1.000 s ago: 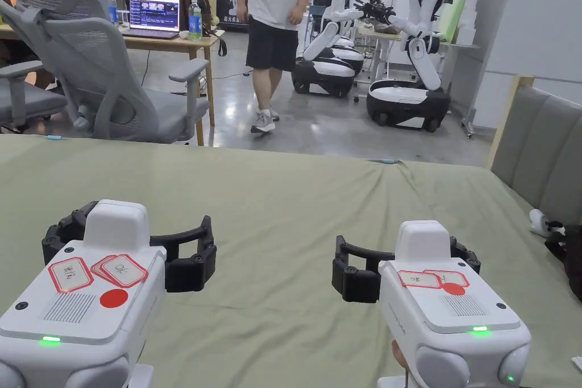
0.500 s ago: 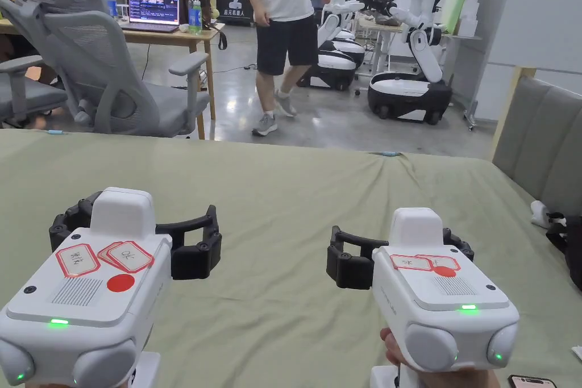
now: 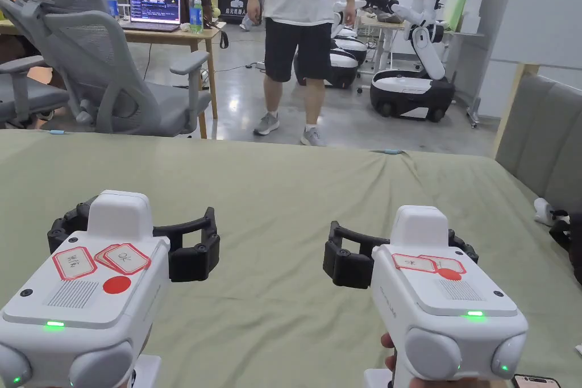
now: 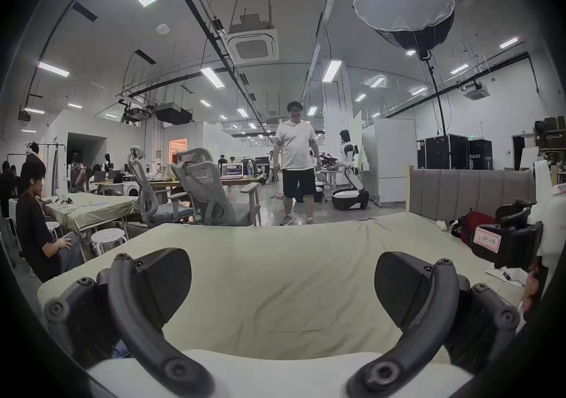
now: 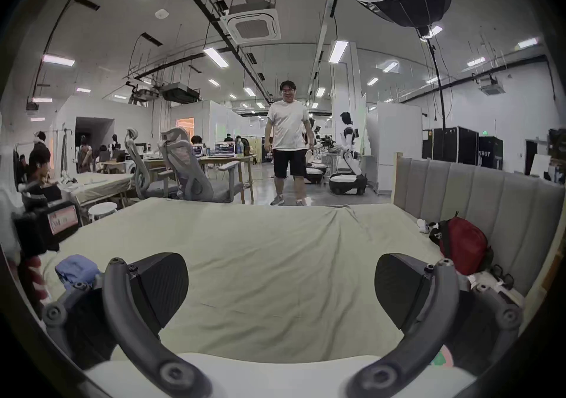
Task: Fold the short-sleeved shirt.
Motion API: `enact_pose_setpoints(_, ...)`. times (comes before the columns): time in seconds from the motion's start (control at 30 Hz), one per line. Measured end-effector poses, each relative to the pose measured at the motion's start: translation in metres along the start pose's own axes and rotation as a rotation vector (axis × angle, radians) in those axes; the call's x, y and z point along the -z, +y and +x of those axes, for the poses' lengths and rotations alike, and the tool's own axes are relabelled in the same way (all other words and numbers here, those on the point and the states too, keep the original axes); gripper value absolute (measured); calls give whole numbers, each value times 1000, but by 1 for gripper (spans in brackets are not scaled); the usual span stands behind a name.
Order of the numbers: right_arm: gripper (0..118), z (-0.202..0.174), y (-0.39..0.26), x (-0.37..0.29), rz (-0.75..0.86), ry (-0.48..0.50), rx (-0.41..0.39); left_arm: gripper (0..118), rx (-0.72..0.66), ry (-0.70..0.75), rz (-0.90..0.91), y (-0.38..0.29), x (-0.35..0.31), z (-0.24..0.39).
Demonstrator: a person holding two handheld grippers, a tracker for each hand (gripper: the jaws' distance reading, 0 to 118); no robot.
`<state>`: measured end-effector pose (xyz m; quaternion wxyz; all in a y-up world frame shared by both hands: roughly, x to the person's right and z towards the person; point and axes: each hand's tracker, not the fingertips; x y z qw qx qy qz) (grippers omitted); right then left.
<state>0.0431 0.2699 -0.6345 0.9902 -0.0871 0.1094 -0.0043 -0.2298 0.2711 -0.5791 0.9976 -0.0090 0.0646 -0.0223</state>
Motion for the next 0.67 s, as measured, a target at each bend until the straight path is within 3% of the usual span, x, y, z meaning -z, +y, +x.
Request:
enact_pose_setpoints(0.3, 118, 3, 14, -8, 16, 10, 74, 118, 2, 11, 1, 0, 0, 0)
enact_pose_setpoints(0.47, 118, 2, 14, -8, 49, -10, 34, 118, 4, 11, 4, 0, 0, 1)
enact_pose_setpoints(0.57, 118, 5, 13, -8, 41, 10, 67, 118, -1, 11, 3, 0, 0, 1)
enact_pose_setpoints(0.67, 118, 6, 11, -6, 10, -102, 130, 118, -3, 8, 3, 0, 0, 2)
